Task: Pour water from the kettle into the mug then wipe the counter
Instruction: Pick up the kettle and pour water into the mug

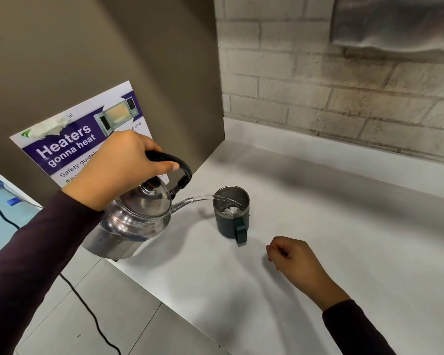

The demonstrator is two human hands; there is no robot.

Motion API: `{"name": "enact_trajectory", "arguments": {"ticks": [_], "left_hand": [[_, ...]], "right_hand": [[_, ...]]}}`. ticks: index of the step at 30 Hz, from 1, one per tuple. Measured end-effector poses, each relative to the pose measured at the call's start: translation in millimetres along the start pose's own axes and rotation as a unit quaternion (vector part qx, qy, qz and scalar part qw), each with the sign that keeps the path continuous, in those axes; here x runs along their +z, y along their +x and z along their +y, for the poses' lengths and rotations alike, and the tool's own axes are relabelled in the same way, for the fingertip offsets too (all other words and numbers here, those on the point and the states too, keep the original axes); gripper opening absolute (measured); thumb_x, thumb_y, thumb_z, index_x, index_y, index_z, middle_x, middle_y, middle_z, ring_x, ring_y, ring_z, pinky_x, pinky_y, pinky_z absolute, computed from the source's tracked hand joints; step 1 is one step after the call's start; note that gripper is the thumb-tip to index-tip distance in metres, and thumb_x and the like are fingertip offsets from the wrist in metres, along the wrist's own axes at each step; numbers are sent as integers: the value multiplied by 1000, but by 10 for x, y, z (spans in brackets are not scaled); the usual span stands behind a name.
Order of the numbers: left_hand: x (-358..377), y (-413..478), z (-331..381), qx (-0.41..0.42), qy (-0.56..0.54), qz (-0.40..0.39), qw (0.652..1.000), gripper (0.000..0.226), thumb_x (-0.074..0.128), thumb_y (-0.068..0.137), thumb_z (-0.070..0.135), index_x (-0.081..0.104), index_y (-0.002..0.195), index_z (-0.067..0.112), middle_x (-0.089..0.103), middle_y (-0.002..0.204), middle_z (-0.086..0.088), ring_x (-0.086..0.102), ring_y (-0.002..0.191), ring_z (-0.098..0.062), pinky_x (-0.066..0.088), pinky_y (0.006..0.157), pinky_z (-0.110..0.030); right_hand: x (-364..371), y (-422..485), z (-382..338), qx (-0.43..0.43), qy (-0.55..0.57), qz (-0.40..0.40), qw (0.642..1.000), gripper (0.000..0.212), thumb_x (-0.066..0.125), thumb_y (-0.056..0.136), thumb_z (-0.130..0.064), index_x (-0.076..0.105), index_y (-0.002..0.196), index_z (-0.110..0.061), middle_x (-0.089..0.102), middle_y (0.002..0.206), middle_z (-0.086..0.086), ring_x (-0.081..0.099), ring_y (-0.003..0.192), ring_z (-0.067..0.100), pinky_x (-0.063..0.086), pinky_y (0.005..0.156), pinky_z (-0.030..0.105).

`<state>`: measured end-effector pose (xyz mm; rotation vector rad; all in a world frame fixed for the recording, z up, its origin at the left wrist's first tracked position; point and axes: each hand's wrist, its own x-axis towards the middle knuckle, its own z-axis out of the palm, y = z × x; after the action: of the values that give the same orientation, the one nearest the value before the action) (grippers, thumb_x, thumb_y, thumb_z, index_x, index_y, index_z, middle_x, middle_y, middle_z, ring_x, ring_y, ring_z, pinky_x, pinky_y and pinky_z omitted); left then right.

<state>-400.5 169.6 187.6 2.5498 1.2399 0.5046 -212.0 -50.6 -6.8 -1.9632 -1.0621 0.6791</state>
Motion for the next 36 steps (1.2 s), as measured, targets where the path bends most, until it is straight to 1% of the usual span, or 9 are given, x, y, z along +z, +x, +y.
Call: {"name": "enact_trajectory", "arguments": {"ticks": [4,16,22,25,27,30,31,33,36], "left_hand": [[-17,17,16,7,15,1,1000,18,76,68,43,72,69,25,62,48,9,53,39,-1,32,40,-18],[-82,87,72,35,47,12,998,27,75,68,46,74,73,19,65,52,-4,59,48,-16,35,42,-19],[-39,47,-37,24,8,22,999,18,76,67,43,71,67,25,65,51,4,57,45,-6,38,43,-20],[25,-6,-142,0,-18,41,999,17,76,68,43,68,64,29,64,50,2,53,43,-8,37,44,-21],[80,-55,-199,-33,-61,43,997,18,77,67,42,67,63,28,59,44,4,47,40,-8,37,43,-20],[164,-148,-267,-68,-175,34,982,18,79,65,40,70,64,25,56,37,7,44,32,-3,33,35,-7],[186,-181,-275,-73,-207,34,975,21,79,63,42,71,65,23,53,38,4,40,31,-4,30,33,-6],[232,-229,-258,-82,-291,36,952,32,78,56,45,73,69,17,45,39,2,32,28,-4,28,31,-10],[284,-242,-166,-103,-410,23,906,43,77,47,46,73,74,13,30,31,12,22,29,-4,23,33,-10]], "right_hand": [[7,8,11,2,-5,1,1000,28,56,86,-20,56,70,3,58,69,26,45,58,16,38,60,29],[21,23,13,8,5,-1,1000,26,55,85,-20,57,71,2,61,74,26,48,60,19,41,63,30],[13,13,11,5,4,5,1000,28,55,86,-20,56,70,3,60,71,27,46,58,17,39,61,30],[10,4,19,3,2,5,1000,28,55,86,-20,56,70,3,59,70,26,46,58,17,39,61,30],[1,1,21,5,3,4,1000,27,54,85,-20,57,73,4,62,75,26,48,60,19,41,63,31],[-38,-9,23,6,6,7,1000,26,54,85,-20,56,73,3,63,77,26,49,61,21,42,64,32],[-54,-15,25,6,10,10,1000,26,54,85,-20,56,71,2,62,76,26,48,61,20,42,64,32],[-105,-38,36,10,17,21,1000,25,54,84,-20,55,69,0,61,75,25,47,59,18,40,62,31],[-207,-83,60,21,30,38,999,24,54,84,-19,55,66,-4,58,65,17,46,57,15,38,59,28]]}}
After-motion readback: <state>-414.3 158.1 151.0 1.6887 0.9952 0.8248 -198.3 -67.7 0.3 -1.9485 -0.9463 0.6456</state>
